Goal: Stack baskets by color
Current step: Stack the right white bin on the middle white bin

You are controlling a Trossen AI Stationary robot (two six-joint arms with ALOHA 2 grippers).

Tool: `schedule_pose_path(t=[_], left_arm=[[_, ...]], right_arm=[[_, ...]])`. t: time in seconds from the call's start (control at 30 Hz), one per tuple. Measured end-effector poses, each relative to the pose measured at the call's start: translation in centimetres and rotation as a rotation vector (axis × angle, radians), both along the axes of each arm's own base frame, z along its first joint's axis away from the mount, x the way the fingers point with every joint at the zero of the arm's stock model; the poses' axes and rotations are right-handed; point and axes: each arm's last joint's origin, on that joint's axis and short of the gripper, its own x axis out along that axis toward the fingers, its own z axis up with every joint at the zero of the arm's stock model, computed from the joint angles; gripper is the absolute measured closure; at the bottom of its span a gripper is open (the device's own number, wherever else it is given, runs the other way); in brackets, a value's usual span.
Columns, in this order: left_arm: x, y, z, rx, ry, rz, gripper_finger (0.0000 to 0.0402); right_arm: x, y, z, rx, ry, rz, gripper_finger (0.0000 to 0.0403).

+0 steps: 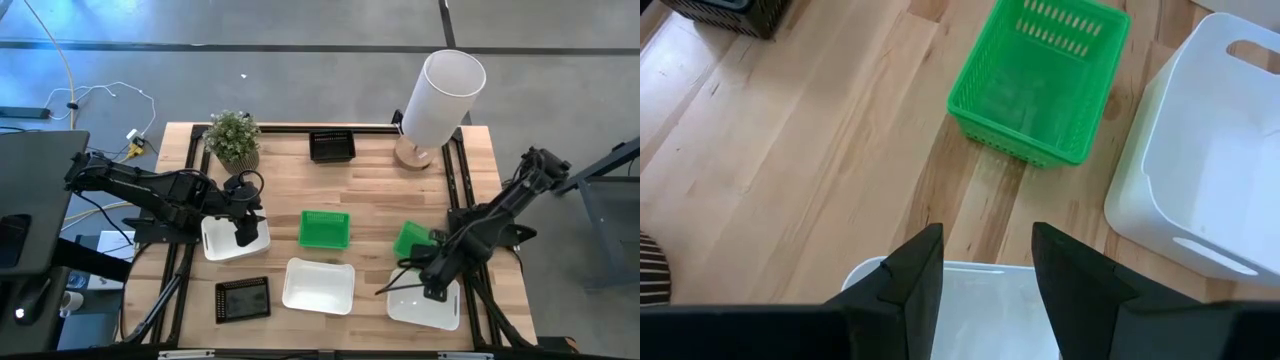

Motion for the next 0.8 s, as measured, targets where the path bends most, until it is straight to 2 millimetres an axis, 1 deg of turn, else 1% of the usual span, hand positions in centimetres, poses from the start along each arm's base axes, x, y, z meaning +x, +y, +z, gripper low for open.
schedule_pose_path(t=[0.27,0.5,0.57,0.8], left_arm=[[0.0,0.0,0.0,0.0,0.0,0.0,0.0261],[0.0,0.0,0.0,-0.001,0.0,0.001,0.0261],[0.0,0.0,0.0,-0.001,0.0,0.001,0.0261],[0.0,0.0,0.0,-0.001,-0.001,0.001,0.0261]], right_arm=[[1.3,1.3,-2.5,-0.052,0.073,0.001,0.0288],[1.7,1.7,-3.4,-0.06,0.108,-0.021,0.029],[1.7,1.8,-3.4,-0.055,0.109,-0.031,0.0296],[2.0,2.0,-3.4,-0.021,0.089,-0.04,0.0344]])
